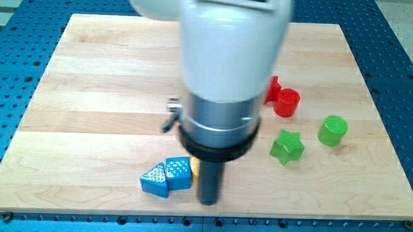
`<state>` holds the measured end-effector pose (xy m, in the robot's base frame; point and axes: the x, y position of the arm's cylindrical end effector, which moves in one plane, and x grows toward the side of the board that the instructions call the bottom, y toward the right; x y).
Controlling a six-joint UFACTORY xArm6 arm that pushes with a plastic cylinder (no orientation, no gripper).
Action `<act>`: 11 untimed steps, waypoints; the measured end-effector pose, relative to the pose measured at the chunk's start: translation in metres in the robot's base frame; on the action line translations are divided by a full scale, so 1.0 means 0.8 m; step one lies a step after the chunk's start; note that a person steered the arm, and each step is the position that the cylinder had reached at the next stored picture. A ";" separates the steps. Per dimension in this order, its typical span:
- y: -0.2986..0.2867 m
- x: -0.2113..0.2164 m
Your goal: Place the green star close to the red star
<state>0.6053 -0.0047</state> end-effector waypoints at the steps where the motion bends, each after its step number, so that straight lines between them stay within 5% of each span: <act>1: 0.002 -0.003; 3: 0.146 -0.018; 5: 0.192 -0.041; 11: 0.137 -0.212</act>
